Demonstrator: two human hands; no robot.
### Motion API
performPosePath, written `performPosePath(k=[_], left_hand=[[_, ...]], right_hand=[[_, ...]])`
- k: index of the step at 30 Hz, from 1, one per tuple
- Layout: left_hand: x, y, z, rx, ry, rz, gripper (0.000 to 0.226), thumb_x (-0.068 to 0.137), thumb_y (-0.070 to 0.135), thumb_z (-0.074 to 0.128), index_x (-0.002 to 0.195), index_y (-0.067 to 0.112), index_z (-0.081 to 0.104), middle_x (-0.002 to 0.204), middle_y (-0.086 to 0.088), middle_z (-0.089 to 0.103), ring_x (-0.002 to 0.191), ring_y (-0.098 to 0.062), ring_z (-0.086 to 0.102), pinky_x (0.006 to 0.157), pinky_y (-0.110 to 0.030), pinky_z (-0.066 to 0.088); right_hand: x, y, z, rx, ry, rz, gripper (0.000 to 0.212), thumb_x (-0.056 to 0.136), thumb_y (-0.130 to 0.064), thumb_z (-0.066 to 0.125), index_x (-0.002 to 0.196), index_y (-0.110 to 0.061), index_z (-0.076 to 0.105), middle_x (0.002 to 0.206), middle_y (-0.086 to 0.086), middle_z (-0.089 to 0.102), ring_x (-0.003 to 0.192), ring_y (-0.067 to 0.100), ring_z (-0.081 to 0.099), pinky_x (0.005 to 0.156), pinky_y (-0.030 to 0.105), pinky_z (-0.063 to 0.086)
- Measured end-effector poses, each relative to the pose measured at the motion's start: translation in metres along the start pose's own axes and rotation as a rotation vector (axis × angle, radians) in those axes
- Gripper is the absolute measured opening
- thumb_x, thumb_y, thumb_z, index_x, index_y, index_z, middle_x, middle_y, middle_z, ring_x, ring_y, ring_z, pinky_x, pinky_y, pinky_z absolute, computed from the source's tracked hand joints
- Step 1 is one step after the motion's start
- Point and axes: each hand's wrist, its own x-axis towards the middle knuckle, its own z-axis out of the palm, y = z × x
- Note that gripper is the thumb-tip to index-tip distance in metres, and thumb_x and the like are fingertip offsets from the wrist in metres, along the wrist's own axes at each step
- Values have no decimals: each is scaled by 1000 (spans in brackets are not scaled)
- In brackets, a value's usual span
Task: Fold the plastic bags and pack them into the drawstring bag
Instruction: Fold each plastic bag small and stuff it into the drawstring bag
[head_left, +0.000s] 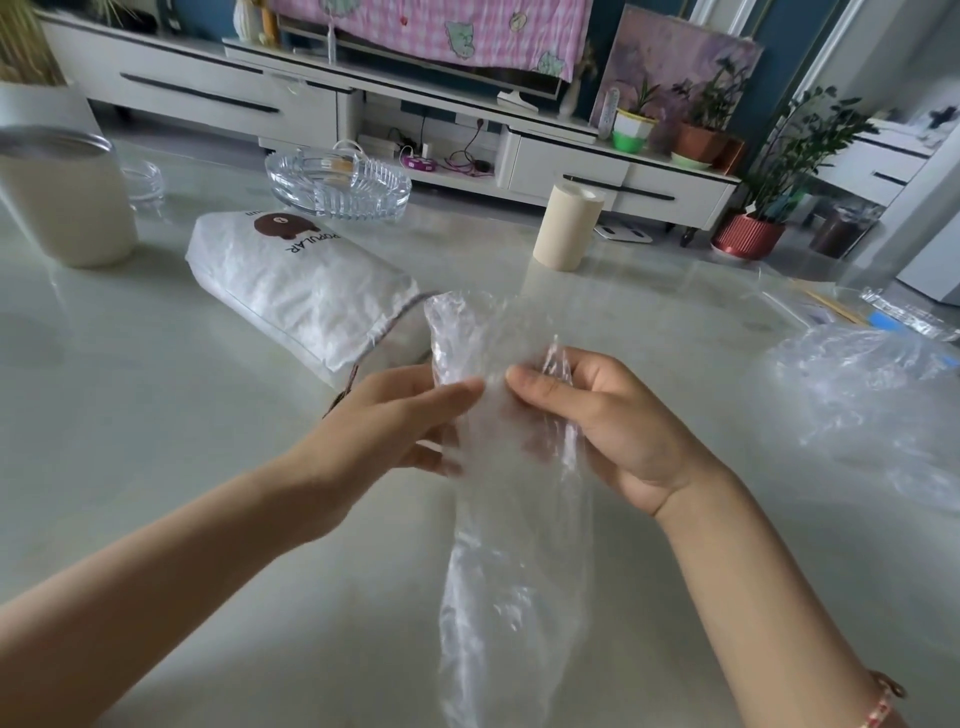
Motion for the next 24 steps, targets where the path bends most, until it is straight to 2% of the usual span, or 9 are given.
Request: performPosePath(k=[3, 7, 9, 11, 14, 17, 19, 22, 24], left_hand=[[1, -3, -2, 49, 62, 41, 36, 89, 20, 57, 97, -15, 57, 73, -17, 62, 57, -17, 59, 54, -23, 51], [2, -2, -3, 110, 101, 69, 26, 91, 17, 55, 93, -10, 59, 61, -8, 61, 49, -12, 56, 49, -21, 49], [2, -1, -3, 59, 101, 24, 21, 93, 10, 52, 92, -11, 58, 54, -4, 57, 45, -12, 55, 47, -21, 48], [4, -1, -3, -52, 104, -61, 22, 94, 3, 43, 94, -15, 56, 57, -10, 54, 44, -16, 53, 46, -23, 48], [3, 3, -6, -336, -26, -230, 32, 86, 20, 38, 92, -4, 59, 78, -20, 54, 58, -25, 55, 56, -29, 53], [1, 5, -12, -424, -228, -383, 66, 77, 51, 46, 114, -1, 65, 107, -23, 64, 88, -32, 64, 79, -38, 54], [0, 5, -10, -309, -288, -356, 45, 79, 42, 56, 110, 13, 70, 110, -16, 68, 90, -27, 68, 79, -37, 55], [-1, 6, -8, -269, -233, -380, 25, 74, 23, 60, 89, 13, 77, 93, -12, 73, 73, -19, 70, 78, -33, 56], [-2, 8, -9, -291, -149, -396, 21, 70, 19, 62, 78, 7, 76, 72, -8, 72, 51, -13, 64, 55, -19, 54]], right_hand=[[1, 2, -1, 63, -22, 14, 11, 79, -15, 60, 86, -9, 64, 73, 0, 68, 62, 10, 63, 54, 21, 52], [3, 6, 5, 45, 10, -80, 15, 82, -3, 59, 92, -9, 68, 88, 4, 70, 83, 16, 66, 79, 28, 54], [5, 7, 8, 20, 63, -116, 26, 85, 9, 52, 84, -9, 71, 78, -1, 72, 74, 10, 67, 73, 20, 54], [6, 7, 6, -77, 77, -144, 51, 83, 20, 43, 68, -17, 75, 78, -7, 72, 79, 5, 66, 77, 20, 52], [4, 8, 7, -221, 58, -200, 69, 74, 27, 29, 56, -23, 74, 88, -12, 71, 97, 5, 62, 90, 27, 49], [4, 8, 11, -293, 65, -266, 66, 70, 27, 30, 59, -21, 74, 94, -9, 69, 98, 2, 60, 88, 20, 47], [5, 10, 12, -282, 74, -286, 63, 69, 28, 30, 62, -17, 73, 95, -5, 68, 95, 2, 61, 87, 19, 47], [8, 13, 7, -236, 86, -225, 61, 74, 25, 34, 61, -20, 73, 86, -9, 70, 83, 10, 62, 71, 23, 49], [8, 7, -4, -185, 81, -205, 45, 80, 17, 47, 72, -18, 73, 81, -7, 71, 72, 13, 59, 61, 19, 47]])
